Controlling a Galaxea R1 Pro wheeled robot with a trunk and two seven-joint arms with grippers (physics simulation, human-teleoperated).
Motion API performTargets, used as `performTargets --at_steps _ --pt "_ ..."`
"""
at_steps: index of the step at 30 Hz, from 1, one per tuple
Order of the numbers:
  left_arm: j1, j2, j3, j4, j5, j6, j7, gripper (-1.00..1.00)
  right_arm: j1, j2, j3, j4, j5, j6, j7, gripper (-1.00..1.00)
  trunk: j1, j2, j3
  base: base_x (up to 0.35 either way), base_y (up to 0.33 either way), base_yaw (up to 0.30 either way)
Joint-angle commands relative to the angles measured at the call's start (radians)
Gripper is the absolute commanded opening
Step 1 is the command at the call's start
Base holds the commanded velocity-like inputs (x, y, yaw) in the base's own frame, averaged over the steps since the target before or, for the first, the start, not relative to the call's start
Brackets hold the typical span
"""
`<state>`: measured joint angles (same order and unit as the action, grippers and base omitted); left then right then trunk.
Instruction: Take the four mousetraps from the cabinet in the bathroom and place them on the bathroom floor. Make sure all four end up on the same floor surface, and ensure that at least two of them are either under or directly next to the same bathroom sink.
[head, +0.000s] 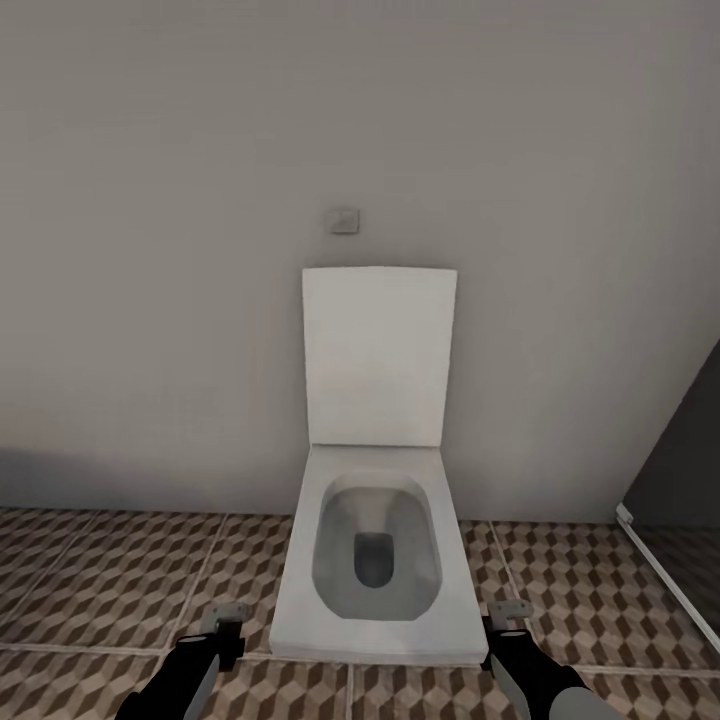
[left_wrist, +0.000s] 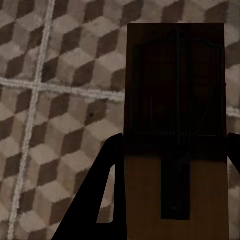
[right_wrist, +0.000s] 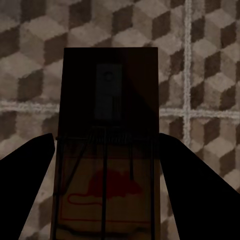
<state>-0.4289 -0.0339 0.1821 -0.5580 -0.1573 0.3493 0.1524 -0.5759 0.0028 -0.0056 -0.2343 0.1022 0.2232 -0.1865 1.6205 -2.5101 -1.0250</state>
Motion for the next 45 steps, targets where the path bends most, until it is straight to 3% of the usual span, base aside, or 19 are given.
performTargets --at_steps 1,20,45 --pt "0.000 -0.001 0.005 -0.002 -0.011 0.006 -0.002 -1.00 0.000 0.000 -0.001 -0.002 0.010 0.008 -0.001 -1.00 0.000 0.000 -0.001 0.000 0.000 0.000" --pt "0.000 -0.016 0.007 -0.003 -0.011 0.004 -0.003 -1.00 0.000 0.000 -0.002 -0.002 0.005 0.007 -0.001 -1.00 0.000 0.000 -0.001 0.000 0.000 0.000" --pt "-0.001 -0.017 0.004 -0.003 -0.011 0.005 -0.002 -1.00 -0.001 -0.009 -0.006 0.004 0.001 0.011 -0.017 -1.00 0.011 -0.006 -0.098 0.000 0.000 0.000"
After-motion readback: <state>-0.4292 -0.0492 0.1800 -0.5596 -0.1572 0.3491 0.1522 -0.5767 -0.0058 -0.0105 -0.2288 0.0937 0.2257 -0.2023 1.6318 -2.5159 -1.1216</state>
